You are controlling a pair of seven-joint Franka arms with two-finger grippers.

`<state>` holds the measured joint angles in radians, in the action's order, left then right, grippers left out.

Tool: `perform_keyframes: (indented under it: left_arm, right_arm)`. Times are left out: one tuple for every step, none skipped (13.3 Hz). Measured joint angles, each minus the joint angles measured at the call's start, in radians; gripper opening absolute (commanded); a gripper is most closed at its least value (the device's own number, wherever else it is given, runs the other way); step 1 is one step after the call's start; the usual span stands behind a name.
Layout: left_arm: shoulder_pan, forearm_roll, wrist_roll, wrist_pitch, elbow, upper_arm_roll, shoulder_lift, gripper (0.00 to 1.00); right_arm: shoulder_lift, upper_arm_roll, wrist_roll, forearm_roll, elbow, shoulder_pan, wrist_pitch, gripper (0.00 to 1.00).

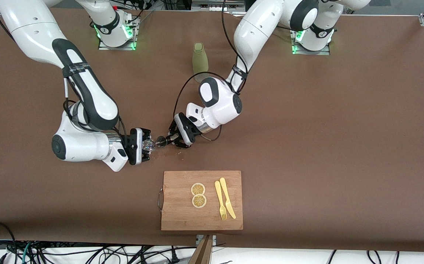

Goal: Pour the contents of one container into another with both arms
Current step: 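Pour the liquid from the glass into the jigger held by the left gripper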

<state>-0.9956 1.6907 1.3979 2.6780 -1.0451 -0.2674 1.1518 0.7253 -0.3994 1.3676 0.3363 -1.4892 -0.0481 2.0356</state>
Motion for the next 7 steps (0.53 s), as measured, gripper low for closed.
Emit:
perform_keyframes:
  left_arm:
    - [0.000, 0.000, 0.000, 0.000, 0.000, 0.000, 0.000, 0.00]
    - [0.000, 0.000, 0.000, 0.000, 0.000, 0.000, 0.000, 0.00]
    - [0.000, 0.000, 0.000, 0.000, 0.000, 0.000, 0.000, 0.00]
    - [0.000, 0.000, 0.000, 0.000, 0.000, 0.000, 0.000, 0.00]
    - [0.000, 0.000, 0.000, 0.000, 0.000, 0.000, 0.000, 0.00]
    - [0.000, 0.000, 0.000, 0.000, 0.000, 0.000, 0.000, 0.00]
    - [0.000, 0.000, 0.000, 0.000, 0.000, -0.001, 0.000, 0.00]
  right_arm:
    - [0.000, -0.009, -0.022, -0.012, 0.000, 0.002, 0.001, 0.14]
    - [-0.001, -0.013, -0.035, -0.019, 0.000, 0.003, 0.001, 0.14]
    - [-0.001, -0.014, -0.041, -0.023, 0.000, 0.004, 0.001, 0.14]
    - [-0.001, -0.014, -0.049, -0.030, 0.000, 0.004, 0.001, 0.14]
    - [-0.001, -0.014, -0.061, -0.043, 0.000, 0.004, 0.001, 0.14]
    - [-0.001, -0.015, -0.072, -0.057, 0.000, 0.004, 0.001, 0.14]
    - [-0.001, -0.015, -0.077, -0.065, 0.000, 0.004, 0.001, 0.14]
